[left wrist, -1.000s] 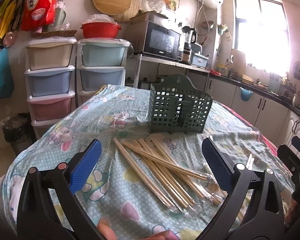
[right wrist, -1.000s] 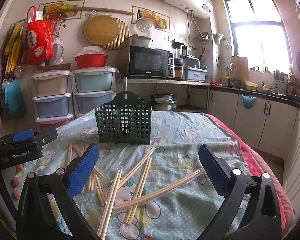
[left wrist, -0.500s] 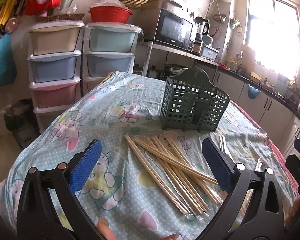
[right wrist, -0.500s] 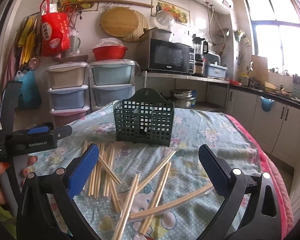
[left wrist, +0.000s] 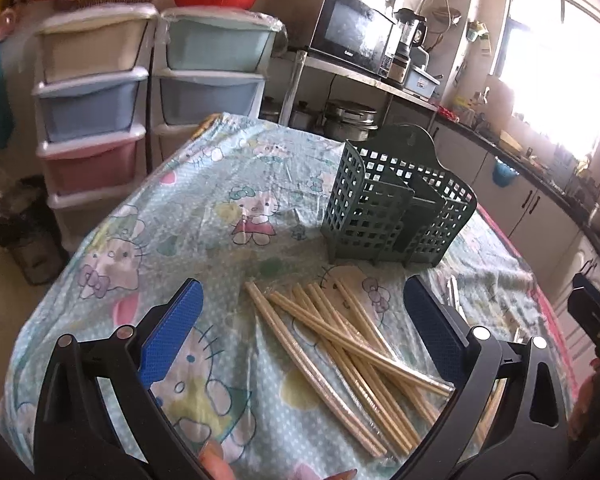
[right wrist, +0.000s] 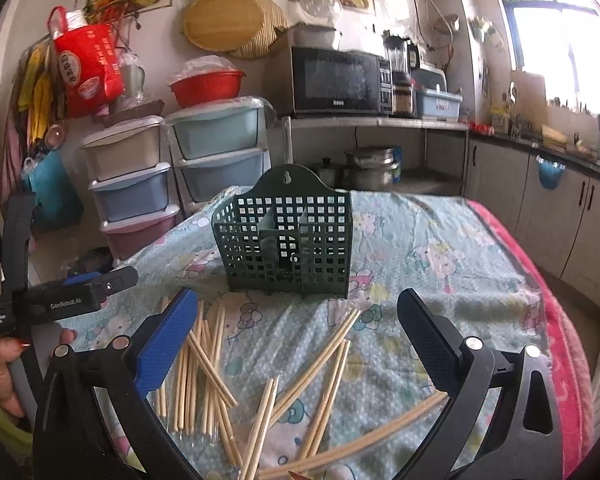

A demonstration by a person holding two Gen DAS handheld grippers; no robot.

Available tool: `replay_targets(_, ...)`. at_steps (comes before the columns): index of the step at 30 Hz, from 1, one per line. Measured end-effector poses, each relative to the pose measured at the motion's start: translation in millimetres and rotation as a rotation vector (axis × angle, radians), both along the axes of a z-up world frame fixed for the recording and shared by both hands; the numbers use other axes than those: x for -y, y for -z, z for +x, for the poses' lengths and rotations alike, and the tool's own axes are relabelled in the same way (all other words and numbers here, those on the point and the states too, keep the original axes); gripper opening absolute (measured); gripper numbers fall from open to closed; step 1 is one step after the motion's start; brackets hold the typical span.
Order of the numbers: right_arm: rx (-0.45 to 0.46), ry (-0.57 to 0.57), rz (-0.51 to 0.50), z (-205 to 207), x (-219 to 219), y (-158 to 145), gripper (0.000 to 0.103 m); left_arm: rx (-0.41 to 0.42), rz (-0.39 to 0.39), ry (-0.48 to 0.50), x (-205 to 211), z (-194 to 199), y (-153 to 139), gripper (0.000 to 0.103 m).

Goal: Organize utensils
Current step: 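Close the left gripper on a chopstick while the right gripper grasps another chopstick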

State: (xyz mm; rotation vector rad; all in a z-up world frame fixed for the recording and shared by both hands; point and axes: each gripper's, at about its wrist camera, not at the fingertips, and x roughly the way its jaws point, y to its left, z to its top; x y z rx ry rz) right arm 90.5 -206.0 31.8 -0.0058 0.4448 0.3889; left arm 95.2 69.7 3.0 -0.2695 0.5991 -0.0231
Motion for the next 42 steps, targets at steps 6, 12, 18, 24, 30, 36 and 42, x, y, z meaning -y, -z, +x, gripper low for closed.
replay_targets(6, -0.032, 0.018, -0.013, 24.3, 1.1, 4.1, 0.097, -0.014, -0.054, 0.035, -5.7, 17.6, 2.1, 0.093)
replay_targets(12, -0.121, 0.032, 0.009, 50.4, 4.5, 14.3, 0.097, -0.069, -0.044, 0.042, -6.4, 37.6, 7.8, 0.093)
replay_targets(18, -0.195, 0.035, 0.008, 71.3, 5.2, 22.8, 0.096, -0.146, -0.038, 0.042, -14.0, 52.5, 21.0, 0.093)
replay_targets(24, -0.264, 0.029, -0.035, 92.0, 0.3, 35.6, 0.082, -0.25, -0.052, 0.054, -23.3, 65.4, 40.8, 0.064)
replay_targets(30, -0.348, 0.027, -0.05, 111.1, 1.4, 53.2, 0.07, -0.327, -0.115, 0.067, -28.1, 71.6, 56.7, 0.037)
replay_targets(36, -0.392, 0.039, -0.063, 125.1, 4.9, 63.0, 0.07, -0.369, -0.228, 0.035, -43.6, 80.2, 70.4, 0.032)
replay_targets(42, -0.469, 0.036, -0.055, 139.5, 6.8, 78.1, 0.064, -0.376, -0.314, 0.008, -55.8, 90.3, 73.8, 0.027)
